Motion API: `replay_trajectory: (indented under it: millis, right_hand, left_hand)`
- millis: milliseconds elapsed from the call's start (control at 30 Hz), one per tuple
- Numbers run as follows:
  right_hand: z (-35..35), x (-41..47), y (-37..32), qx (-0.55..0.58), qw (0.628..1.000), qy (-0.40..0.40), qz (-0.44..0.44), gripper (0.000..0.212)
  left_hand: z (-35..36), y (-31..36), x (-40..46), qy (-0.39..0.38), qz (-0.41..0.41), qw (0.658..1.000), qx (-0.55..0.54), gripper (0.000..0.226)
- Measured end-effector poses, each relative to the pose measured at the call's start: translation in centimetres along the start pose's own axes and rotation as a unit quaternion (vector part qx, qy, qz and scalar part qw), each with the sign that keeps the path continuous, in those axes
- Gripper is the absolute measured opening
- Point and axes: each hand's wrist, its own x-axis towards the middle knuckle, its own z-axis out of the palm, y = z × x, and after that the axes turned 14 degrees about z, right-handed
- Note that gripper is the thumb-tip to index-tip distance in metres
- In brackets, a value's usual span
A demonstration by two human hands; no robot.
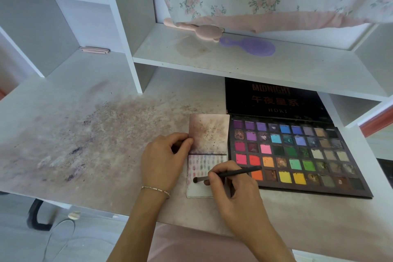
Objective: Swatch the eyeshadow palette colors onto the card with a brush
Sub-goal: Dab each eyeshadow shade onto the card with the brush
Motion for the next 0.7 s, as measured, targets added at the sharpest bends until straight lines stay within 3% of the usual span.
replay_trajectory:
  millis: [700]
  right_hand:
    - [0.03,0.01,0.07,-0.006,1.0,0.003,-0.015,0.014]
  left_hand:
    - [0.03,0.0,-0.01,0.003,0.011,1.0,-0.004,0.011]
